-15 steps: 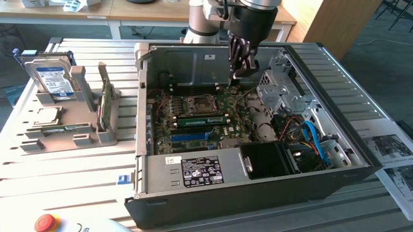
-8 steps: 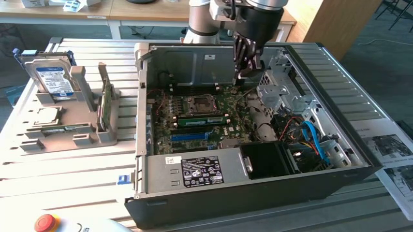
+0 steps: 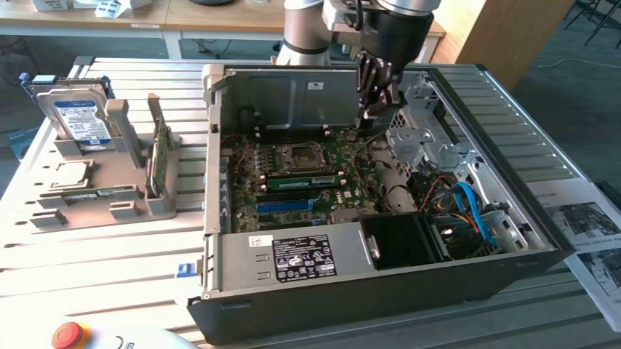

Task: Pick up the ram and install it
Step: 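Press down the ram until it locks into place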

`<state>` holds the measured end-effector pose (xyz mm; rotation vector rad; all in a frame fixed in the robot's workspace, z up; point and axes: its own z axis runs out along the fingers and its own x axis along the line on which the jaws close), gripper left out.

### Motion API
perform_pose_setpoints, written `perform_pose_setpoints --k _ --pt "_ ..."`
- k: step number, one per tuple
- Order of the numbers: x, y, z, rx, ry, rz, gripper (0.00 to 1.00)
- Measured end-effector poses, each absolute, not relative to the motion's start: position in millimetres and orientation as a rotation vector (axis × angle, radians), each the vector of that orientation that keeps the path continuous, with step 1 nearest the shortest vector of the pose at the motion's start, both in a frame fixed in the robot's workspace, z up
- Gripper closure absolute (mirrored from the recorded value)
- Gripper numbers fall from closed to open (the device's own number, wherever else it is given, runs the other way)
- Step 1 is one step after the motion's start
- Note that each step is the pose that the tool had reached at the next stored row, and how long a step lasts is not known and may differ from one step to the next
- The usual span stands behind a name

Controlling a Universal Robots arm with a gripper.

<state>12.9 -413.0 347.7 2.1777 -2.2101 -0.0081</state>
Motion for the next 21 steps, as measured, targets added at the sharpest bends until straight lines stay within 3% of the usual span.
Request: perform_pose_setpoints --k 21 --pt "13.1 -413.0 325.8 2.178 -2.210 -0.008 0.90"
